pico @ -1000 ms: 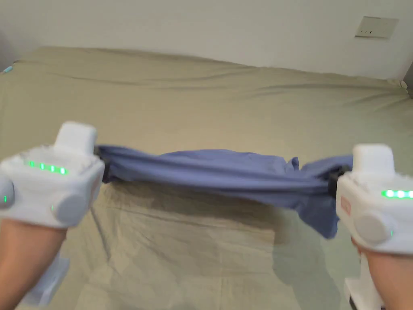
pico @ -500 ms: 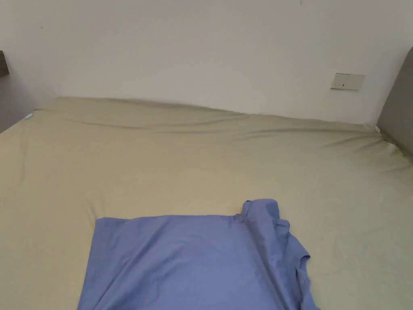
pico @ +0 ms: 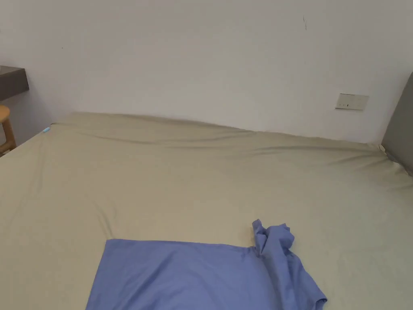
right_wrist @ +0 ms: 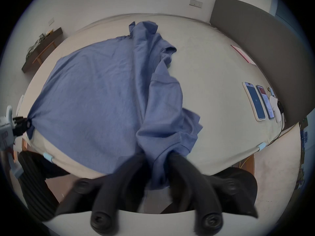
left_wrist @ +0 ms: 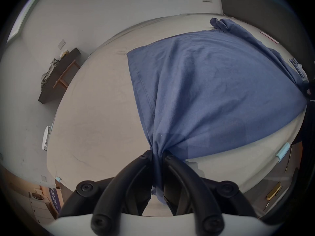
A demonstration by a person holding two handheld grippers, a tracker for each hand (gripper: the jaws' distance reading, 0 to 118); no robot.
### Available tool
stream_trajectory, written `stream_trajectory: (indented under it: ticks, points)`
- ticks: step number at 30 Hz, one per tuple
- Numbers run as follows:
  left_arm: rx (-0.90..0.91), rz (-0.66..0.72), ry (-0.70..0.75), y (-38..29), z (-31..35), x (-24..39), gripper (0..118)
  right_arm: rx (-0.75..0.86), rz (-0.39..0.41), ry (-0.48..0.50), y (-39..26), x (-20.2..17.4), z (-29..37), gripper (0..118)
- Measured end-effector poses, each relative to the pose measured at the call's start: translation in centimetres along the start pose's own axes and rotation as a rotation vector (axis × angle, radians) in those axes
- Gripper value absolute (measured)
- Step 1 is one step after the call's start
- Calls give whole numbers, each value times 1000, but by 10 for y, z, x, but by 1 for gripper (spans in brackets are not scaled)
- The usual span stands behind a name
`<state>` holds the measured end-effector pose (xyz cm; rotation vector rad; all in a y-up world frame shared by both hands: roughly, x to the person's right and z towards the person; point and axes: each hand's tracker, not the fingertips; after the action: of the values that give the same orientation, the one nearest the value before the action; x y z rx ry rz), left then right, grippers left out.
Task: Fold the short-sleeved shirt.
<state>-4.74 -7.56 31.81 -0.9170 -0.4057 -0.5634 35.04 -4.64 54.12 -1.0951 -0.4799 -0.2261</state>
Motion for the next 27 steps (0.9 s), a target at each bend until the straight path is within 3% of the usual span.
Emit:
stream_trajectory:
  ticks: [1,2,3,4,5,6,12,17,18,20,21,22,24,27]
  points:
    - [8,15,-5,2,1,-2,10,4,-3,0,5,2,2,51]
    - [13,45,-21,5,3,-5,22,20,-4,-3,10,6,3,82]
    - [25,86,-40,10,5,-10,51,46,-9,9,16,10,8,102]
    - [47,120,-57,15,8,-14,95,100,-9,18,24,12,15,107]
    - [77,150,-77,22,13,-19,115,156,7,17,35,14,26,107]
    - [114,175,-87,29,21,-23,118,196,21,2,47,14,37,107]
    - [477,330,-60,104,99,-51,115,604,82,5,124,9,127,107]
    - [840,405,-6,158,189,-58,110,914,186,-81,166,-27,208,107]
    - [895,395,23,166,205,-55,104,943,200,-87,172,-36,218,106]
    - [965,361,90,180,232,-46,76,1005,225,-73,178,-50,234,100]
    - [998,341,114,186,241,-40,59,1031,240,-67,179,-58,239,93]
    - [1020,330,129,189,247,-35,39,1050,254,-67,182,-65,241,74]
    - [1057,314,153,195,257,-24,21,1082,279,-70,181,-78,244,22]
    - [1075,288,172,200,258,-11,16,1124,281,-95,182,-93,238,5]
